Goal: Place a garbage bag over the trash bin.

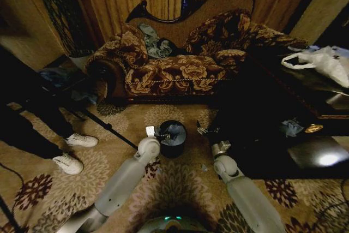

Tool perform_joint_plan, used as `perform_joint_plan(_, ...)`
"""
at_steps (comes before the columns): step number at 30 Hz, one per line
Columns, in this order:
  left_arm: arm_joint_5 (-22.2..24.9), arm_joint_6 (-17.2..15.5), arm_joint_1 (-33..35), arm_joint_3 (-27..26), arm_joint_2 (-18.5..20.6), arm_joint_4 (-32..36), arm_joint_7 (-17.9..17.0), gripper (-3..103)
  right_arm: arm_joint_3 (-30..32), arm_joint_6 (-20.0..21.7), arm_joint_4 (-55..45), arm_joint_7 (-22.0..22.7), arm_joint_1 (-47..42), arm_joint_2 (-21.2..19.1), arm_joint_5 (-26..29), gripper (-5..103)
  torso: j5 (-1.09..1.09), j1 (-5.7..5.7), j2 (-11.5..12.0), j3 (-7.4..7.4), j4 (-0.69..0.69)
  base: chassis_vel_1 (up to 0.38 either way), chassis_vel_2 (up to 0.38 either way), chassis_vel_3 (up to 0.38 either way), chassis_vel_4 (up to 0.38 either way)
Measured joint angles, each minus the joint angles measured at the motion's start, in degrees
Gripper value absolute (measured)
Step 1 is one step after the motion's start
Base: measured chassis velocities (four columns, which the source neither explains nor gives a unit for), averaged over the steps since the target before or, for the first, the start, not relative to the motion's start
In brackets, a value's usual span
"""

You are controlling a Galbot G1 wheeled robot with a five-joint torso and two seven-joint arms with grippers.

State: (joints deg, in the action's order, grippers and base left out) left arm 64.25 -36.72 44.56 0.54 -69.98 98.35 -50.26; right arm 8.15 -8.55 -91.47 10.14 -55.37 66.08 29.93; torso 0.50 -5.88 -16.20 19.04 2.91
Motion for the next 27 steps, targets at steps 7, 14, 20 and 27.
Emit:
perform_joint_plan(7,-3.8,1.8,-0.2,-0.1,-1.6,-5.7,3.2,84,-0.5,0.8,-1.3,1.1,0.2,-0.7,0.3,100,0.00,0.00,0.0,0.00,0.01,0.000,0.000,0.000,0.000)
perform_joint_plan(14,-4.6,2.1,0.5,-0.1,-1.5,-5.0,4.0,52,-0.6,1.4,-1.8,2.0,0.1,-1.2,0.5,100,-0.01,0.01,0.0,0.00,0.01,0.000,0.000,0.000,0.000)
perform_joint_plan(20,-4.7,2.1,0.7,-0.3,-0.9,-3.7,3.9,30,-1.3,1.8,-1.4,2.4,0.5,-0.8,0.4,100,-0.01,0.01,0.0,0.00,0.01,0.000,0.000,0.000,0.000)
perform_joint_plan(27,-6.6,3.3,1.4,-0.4,-0.7,-3.3,4.7,3,-1.9,2.3,-0.4,2.4,1.0,-0.4,0.2,100,-0.01,0.01,0.0,0.00,0.01,0.000,0.000,0.000,0.000)
